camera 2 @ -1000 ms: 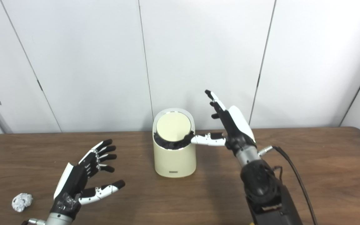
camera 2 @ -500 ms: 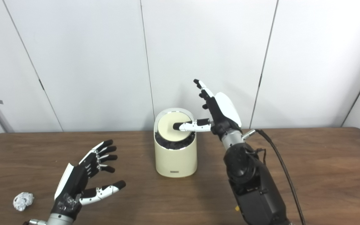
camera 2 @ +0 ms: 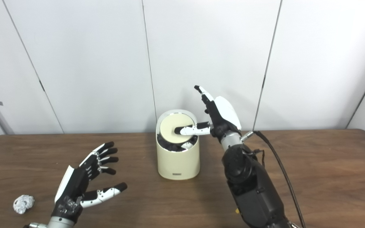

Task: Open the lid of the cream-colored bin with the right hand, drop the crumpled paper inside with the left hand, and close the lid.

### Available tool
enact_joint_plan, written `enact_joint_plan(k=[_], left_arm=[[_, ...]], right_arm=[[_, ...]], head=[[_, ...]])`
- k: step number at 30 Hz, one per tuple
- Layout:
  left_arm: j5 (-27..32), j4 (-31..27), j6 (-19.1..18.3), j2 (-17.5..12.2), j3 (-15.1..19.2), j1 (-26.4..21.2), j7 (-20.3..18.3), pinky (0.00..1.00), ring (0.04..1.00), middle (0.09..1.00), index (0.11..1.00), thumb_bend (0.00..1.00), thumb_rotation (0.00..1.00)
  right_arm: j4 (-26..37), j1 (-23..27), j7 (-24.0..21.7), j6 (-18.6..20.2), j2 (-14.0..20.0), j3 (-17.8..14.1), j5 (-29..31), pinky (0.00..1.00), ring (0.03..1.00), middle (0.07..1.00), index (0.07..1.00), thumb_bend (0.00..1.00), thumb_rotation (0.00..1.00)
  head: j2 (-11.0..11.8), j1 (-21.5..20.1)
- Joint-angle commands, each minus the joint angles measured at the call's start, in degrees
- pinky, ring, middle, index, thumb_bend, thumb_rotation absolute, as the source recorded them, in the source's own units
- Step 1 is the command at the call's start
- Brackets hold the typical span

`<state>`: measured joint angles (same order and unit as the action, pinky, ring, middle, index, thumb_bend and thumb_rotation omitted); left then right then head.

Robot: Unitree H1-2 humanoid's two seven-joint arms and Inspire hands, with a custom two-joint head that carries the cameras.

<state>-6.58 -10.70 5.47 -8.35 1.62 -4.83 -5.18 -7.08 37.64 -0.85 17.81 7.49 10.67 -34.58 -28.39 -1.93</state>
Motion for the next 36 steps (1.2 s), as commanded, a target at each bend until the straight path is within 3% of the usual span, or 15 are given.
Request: enact_joint_plan(k=[1, 10, 18, 30, 36], left_arm=[[0.1, -2.5, 0.9, -0.2, 0.1, -0.8, 0.6, 0.62, 0.773, 0.842, 0.885, 0.72, 0.04], [0.0, -2.8, 1.2, -0.2, 0.1, -0.8, 0.7, 0.63, 0.771, 0.841, 0.887, 0.72, 0.06], [-0.3, -3.4, 0.7, -0.1, -0.1, -0.7, 0.8, 0.61, 0.767, 0.839, 0.882, 0.72, 0.07], [0.2, -3.8, 0.4, -0.3, -0.2, -0.6, 0.4, 0.61, 0.772, 0.846, 0.887, 0.71, 0.08], [0.1, -3.7, 0.2, -0.4, -0.1, -0.6, 0.5, 0.62, 0.771, 0.844, 0.886, 0.72, 0.08]], right_arm=[[0.6, 3.7, 1.8, -1.4, 0.1, 0.3, -0.9, 0.75, 0.891, 0.938, 0.925, 0.83, 0.33], [-1.0, 3.9, 2.4, -1.0, 0.2, 1.9, -2.0, 0.7, 0.868, 0.923, 0.909, 0.86, 0.29], [-0.7, 3.9, 1.0, -0.2, 0.9, 3.7, -3.6, 0.74, 0.904, 0.955, 0.93, 0.86, 0.27], [0.7, 4.3, 0.2, 1.2, 6.7, 12.3, -19.3, 0.78, 0.864, 0.945, 0.917, 0.91, 0.19], [1.9, 3.9, -3.7, 4.1, 7.0, 13.0, -23.2, 0.75, 0.855, 0.941, 0.89, 0.85, 0.03]], head=[[0.0, -0.1], [-0.5, -0.4], [-0.9, -0.2], [-1.7, 0.0], [-1.8, 0.1]])
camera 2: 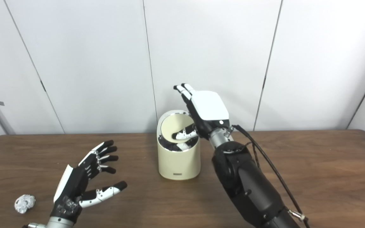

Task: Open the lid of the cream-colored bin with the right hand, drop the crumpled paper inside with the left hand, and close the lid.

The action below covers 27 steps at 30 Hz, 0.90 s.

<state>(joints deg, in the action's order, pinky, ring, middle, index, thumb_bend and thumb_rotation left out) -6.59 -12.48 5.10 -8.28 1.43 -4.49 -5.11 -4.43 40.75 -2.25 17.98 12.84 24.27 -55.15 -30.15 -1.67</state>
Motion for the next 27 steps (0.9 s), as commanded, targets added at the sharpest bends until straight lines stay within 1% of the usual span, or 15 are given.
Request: enact_joint_plan(k=[1, 6, 8, 10, 11, 13, 14, 16, 17, 18, 20, 22, 24, 27], left_arm=[[-0.1, -1.9, 0.7, -0.5, 0.1, -0.9, 0.4, 0.62, 0.773, 0.845, 0.886, 0.71, 0.09], [0.1, -1.8, 1.0, -0.5, 0.1, -0.9, 0.4, 0.62, 0.775, 0.845, 0.887, 0.72, 0.1], [0.0, -1.8, 0.9, -0.5, 0.1, -1.0, 0.5, 0.62, 0.774, 0.846, 0.888, 0.72, 0.1], [-0.2, -1.8, 0.5, -0.6, 0.1, -1.0, 0.4, 0.62, 0.775, 0.849, 0.89, 0.71, 0.09], [-0.3, -1.8, 0.5, -0.6, 0.0, -1.0, 0.4, 0.62, 0.776, 0.851, 0.891, 0.71, 0.09], [-0.1, -1.8, 0.5, -0.5, 0.0, -1.1, 0.4, 0.62, 0.776, 0.85, 0.891, 0.71, 0.08], [0.0, -1.8, 0.6, -0.4, 0.0, -1.1, 0.4, 0.62, 0.774, 0.847, 0.89, 0.71, 0.08], [0.1, -1.7, 0.8, -0.3, 0.0, -1.0, 0.5, 0.62, 0.771, 0.843, 0.887, 0.72, 0.08], [0.1, -1.8, 0.6, -0.3, 0.0, -1.0, 0.5, 0.62, 0.77, 0.842, 0.886, 0.72, 0.08], [0.1, -1.9, 0.6, -0.2, 0.1, -1.0, 0.5, 0.62, 0.769, 0.842, 0.885, 0.72, 0.08], [0.1, -1.9, 0.6, -0.2, 0.1, -0.9, 0.6, 0.61, 0.772, 0.845, 0.885, 0.72, 0.08], [0.1, -1.8, 0.9, -0.2, 0.1, -1.0, 0.6, 0.62, 0.777, 0.847, 0.887, 0.72, 0.08], [0.2, -1.7, 1.1, -0.3, 0.2, -1.1, 0.6, 0.62, 0.776, 0.849, 0.888, 0.72, 0.09], [0.6, -1.8, 1.0, -0.4, 0.2, -1.3, 0.4, 0.61, 0.776, 0.854, 0.889, 0.71, 0.07]], right_arm=[[-0.6, 0.7, -2.9, 4.4, 1.4, -0.8, -3.1, 0.75, 0.855, 0.942, 0.884, 0.84, 0.01], [-0.5, 0.4, -3.8, 5.1, 1.0, -1.4, -3.8, 0.72, 0.847, 0.937, 0.875, 0.83, 0.01], [-0.3, 0.5, -4.0, 5.4, 0.9, -1.7, -3.5, 0.72, 0.857, 0.941, 0.884, 0.82, 0.08], [0.3, 0.4, -4.1, 5.7, 0.3, -2.9, -2.1, 0.73, 0.859, 0.941, 0.888, 0.81, 0.16], [0.5, 0.3, -4.1, 5.7, -0.1, -3.8, -0.9, 0.74, 0.862, 0.942, 0.888, 0.81, 0.18], [1.4, -0.2, -4.5, 6.0, -1.9, -7.3, 4.1, 0.77, 0.875, 0.943, 0.888, 0.81, 0.15], [1.9, -0.4, -4.8, 6.3, -2.8, -9.3, 6.9, 0.74, 0.866, 0.939, 0.889, 0.8, 0.13], [3.0, -0.9, -5.4, 6.5, -4.9, -14.2, 14.4, 0.67, 0.837, 0.923, 0.893, 0.79, 0.12], [3.5, -1.1, -5.8, 6.4, -5.6, -16.2, 17.5, 0.66, 0.842, 0.924, 0.899, 0.78, 0.12], [3.9, -1.4, -5.9, 6.2, -5.9, -17.5, 19.7, 0.66, 0.847, 0.929, 0.904, 0.78, 0.15], [4.9, -2.3, -5.6, 4.9, -5.7, -18.9, 22.3, 0.61, 0.833, 0.924, 0.906, 0.8, 0.23], [6.1, -3.8, -4.9, 2.9, -5.0, -19.5, 24.5, 0.6, 0.825, 0.917, 0.906, 0.81, 0.27], [8.0, -5.6, -5.2, 1.8, -4.1, -19.9, 26.7, 0.63, 0.838, 0.922, 0.915, 0.82, 0.29], [10.9, -9.0, -6.6, 0.9, -2.4, -20.2, 29.9, 0.67, 0.887, 0.95, 0.935, 0.83, 0.29]], head=[[0.0, -0.2], [0.2, 0.0], [0.2, 0.0], [0.4, -0.1], [0.4, -0.1], [0.4, -0.1], [0.4, 0.0], [0.3, 0.1], [0.4, 0.1], [0.4, 0.1], [0.4, 0.1], [0.1, 0.1], [0.4, 0.4], [0.3, 0.6]])
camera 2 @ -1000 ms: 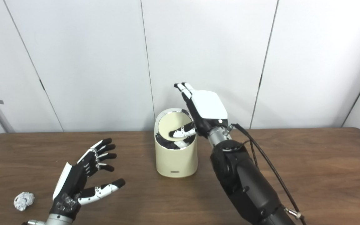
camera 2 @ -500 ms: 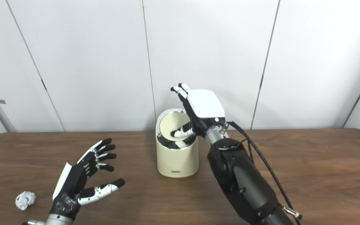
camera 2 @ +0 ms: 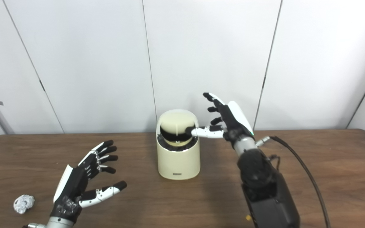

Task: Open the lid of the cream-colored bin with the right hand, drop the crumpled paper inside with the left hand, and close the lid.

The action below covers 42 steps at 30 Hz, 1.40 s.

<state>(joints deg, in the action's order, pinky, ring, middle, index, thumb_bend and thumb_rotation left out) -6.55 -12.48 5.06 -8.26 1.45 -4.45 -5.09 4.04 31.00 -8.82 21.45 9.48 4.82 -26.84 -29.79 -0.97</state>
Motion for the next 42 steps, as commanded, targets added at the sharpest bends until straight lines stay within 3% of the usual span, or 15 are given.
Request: enact_joint_plan(k=[1, 8, 17, 32, 35, 37, 40, 42], left_arm=[[0.6, -1.7, 1.0, -0.5, 0.2, -1.3, 0.4, 0.61, 0.776, 0.855, 0.889, 0.7, 0.07], [0.8, -1.1, 1.6, -0.9, 0.5, -1.6, 0.3, 0.62, 0.771, 0.85, 0.89, 0.71, 0.08], [0.5, -1.1, 1.4, -1.2, 0.2, -1.9, 0.3, 0.63, 0.778, 0.852, 0.89, 0.71, 0.09], [0.2, -1.1, 1.0, -1.0, 0.0, -2.0, 0.4, 0.61, 0.772, 0.849, 0.887, 0.71, 0.07], [0.1, -1.1, 1.0, -0.7, -0.2, -2.0, 0.5, 0.62, 0.773, 0.851, 0.888, 0.71, 0.07], [-0.4, -1.2, 1.0, -0.2, -0.5, -2.0, 0.8, 0.6, 0.767, 0.848, 0.886, 0.71, 0.06], [-2.4, -1.0, 1.3, 1.0, -1.5, -2.1, 1.6, 0.57, 0.756, 0.842, 0.88, 0.72, 0.07], [-3.7, -0.8, 1.1, 1.9, -2.3, -2.3, 2.1, 0.58, 0.753, 0.842, 0.883, 0.72, 0.08]], right_arm=[[3.2, -0.7, -0.2, -3.6, 1.7, -0.7, 2.4, 0.68, 0.899, 0.961, 0.939, 0.84, 0.29], [6.7, -9.6, 1.3, -10.2, 4.8, -0.9, 5.5, 0.77, 0.904, 0.958, 0.944, 0.87, 0.33], [6.3, -17.3, 2.6, -19.3, 6.6, -2.3, 8.6, 0.78, 0.899, 0.968, 0.956, 0.89, 0.38], [6.4, -18.8, 3.1, -20.7, 6.5, -2.3, 7.9, 0.83, 0.911, 0.975, 0.958, 0.88, 0.34], [6.2, -18.8, 3.0, -20.9, 6.5, -2.3, 8.3, 0.82, 0.908, 0.97, 0.952, 0.88, 0.32], [6.3, -19.0, 2.8, -21.0, 6.7, -2.6, 8.9, 0.82, 0.904, 0.968, 0.95, 0.88, 0.29], [5.5, -19.3, 2.5, -22.5, 7.9, -3.3, 9.9, 0.79, 0.889, 0.969, 0.951, 0.88, 0.25], [4.6, -19.5, 2.0, -23.3, 9.0, -3.8, 10.5, 0.79, 0.894, 0.978, 0.965, 0.85, 0.22]], head=[[-0.3, -0.2], [0.1, -0.3], [0.4, -0.3], [0.5, 0.0], [0.4, 3.5], [0.4, 7.3], [0.7, 16.3], [1.0, 19.0]])
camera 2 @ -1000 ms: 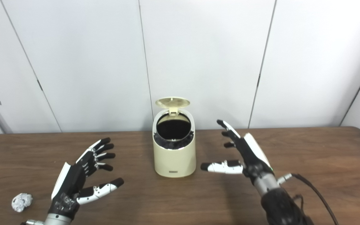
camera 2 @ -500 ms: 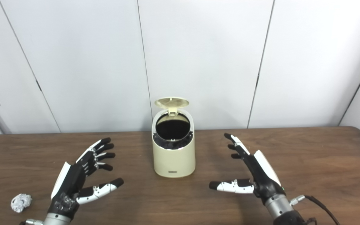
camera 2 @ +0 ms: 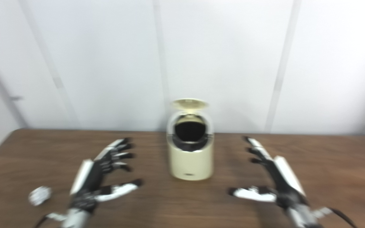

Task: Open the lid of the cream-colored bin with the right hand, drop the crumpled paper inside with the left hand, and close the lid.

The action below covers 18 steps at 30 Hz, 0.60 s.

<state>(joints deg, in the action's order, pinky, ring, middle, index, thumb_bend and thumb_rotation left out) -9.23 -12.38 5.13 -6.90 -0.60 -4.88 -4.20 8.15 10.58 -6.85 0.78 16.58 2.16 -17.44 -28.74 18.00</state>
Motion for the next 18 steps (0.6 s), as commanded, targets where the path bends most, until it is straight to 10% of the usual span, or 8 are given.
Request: enact_joint_plan(k=[1, 7, 13, 18], left_arm=[[-1.5, -0.9, 0.8, 1.0, -0.6, -2.0, 1.4, 0.59, 0.753, 0.843, 0.884, 0.73, 0.09], [-3.6, -0.1, 0.3, 3.6, -1.3, -2.4, 3.0, 0.6, 0.76, 0.837, 0.872, 0.75, 0.12], [-7.5, -2.2, -1.0, 3.1, -0.5, -2.1, 3.8, 0.59, 0.772, 0.827, 0.864, 0.75, 0.14], [-20.2, -11.9, -11.1, -0.4, 0.5, -1.0, 1.6, 0.64, 0.747, 0.781, 0.81, 0.73, 0.13]], right_arm=[[0.4, 0.9, -0.4, -2.3, 2.4, -1.3, 1.5, 0.81, 0.902, 0.985, 0.973, 0.84, 0.21], [2.4, 0.8, -1.6, 2.2, 2.5, -2.2, 3.6, 0.84, 0.939, 1.0, 0.979, 0.86, 0.33], [1.9, 1.1, -1.0, 0.8, 2.9, -2.0, 2.6, 0.67, 0.876, 0.96, 0.971, 0.92, 0.48], [1.8, 1.4, -1.7, 1.1, 3.0, -2.3, 3.9, 0.6, 0.852, 0.949, 0.953, 0.97, 0.55]], head=[[-0.1, 2.3], [0.9, 7.1], [1.1, 8.7], [1.4, 9.1]])
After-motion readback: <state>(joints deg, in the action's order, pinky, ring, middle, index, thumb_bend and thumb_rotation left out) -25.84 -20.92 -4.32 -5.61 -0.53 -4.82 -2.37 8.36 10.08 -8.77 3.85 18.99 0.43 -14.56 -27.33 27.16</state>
